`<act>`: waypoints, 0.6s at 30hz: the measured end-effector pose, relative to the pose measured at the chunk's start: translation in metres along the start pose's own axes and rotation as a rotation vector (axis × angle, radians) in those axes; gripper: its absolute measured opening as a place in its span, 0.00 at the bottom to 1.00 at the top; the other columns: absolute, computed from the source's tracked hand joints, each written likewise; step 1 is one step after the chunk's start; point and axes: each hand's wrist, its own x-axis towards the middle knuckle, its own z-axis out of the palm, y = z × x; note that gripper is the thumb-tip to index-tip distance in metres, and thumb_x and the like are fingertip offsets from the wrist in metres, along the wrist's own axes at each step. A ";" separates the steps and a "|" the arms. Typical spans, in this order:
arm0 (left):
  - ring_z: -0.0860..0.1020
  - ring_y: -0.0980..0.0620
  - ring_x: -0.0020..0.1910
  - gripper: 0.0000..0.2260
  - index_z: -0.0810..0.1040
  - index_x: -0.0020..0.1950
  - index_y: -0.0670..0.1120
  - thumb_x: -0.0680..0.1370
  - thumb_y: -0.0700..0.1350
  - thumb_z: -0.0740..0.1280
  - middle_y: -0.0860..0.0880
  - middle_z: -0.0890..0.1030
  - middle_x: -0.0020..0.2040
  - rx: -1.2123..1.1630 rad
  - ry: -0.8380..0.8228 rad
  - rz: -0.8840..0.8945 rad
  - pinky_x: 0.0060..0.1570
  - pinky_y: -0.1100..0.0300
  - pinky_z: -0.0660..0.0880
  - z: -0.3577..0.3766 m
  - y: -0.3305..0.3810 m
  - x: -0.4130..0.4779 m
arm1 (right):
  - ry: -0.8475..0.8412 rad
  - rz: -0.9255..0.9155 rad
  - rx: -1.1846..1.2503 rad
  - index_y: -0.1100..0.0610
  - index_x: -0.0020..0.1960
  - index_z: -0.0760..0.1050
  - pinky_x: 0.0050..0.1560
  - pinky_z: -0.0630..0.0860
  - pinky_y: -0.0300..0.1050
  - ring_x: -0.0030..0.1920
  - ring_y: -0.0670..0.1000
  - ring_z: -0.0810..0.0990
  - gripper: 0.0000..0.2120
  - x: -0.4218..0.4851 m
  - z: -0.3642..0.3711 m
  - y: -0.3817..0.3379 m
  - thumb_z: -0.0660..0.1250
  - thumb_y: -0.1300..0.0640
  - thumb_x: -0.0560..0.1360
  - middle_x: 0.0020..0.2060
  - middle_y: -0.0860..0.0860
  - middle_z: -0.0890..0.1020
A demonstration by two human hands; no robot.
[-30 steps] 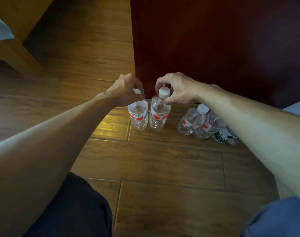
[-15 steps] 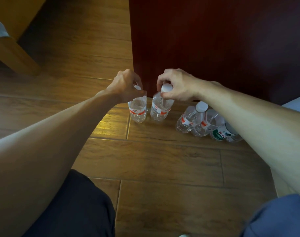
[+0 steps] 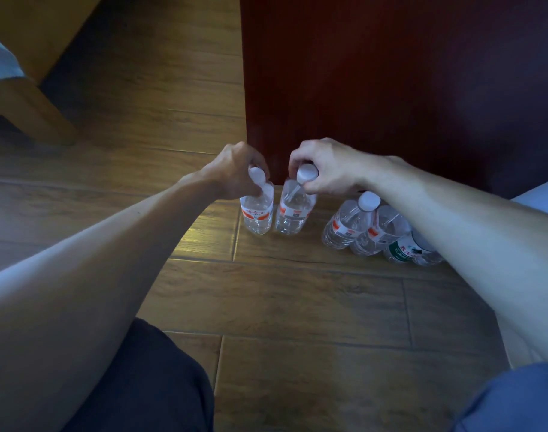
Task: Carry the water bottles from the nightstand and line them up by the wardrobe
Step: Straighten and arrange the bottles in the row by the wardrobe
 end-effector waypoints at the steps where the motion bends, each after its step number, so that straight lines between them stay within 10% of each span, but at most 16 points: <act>1: 0.76 0.51 0.49 0.12 0.85 0.49 0.46 0.67 0.37 0.75 0.48 0.81 0.48 0.014 -0.015 0.014 0.45 0.61 0.70 0.001 -0.001 0.000 | 0.007 0.002 0.010 0.54 0.53 0.79 0.49 0.76 0.49 0.52 0.52 0.76 0.10 0.000 -0.001 0.001 0.70 0.60 0.71 0.50 0.50 0.77; 18: 0.76 0.49 0.42 0.10 0.81 0.49 0.43 0.68 0.35 0.72 0.48 0.80 0.46 0.074 0.133 0.094 0.39 0.59 0.70 0.013 -0.011 0.012 | 0.075 0.031 0.053 0.52 0.51 0.79 0.51 0.77 0.49 0.52 0.51 0.76 0.11 0.012 0.015 0.023 0.69 0.65 0.72 0.49 0.47 0.75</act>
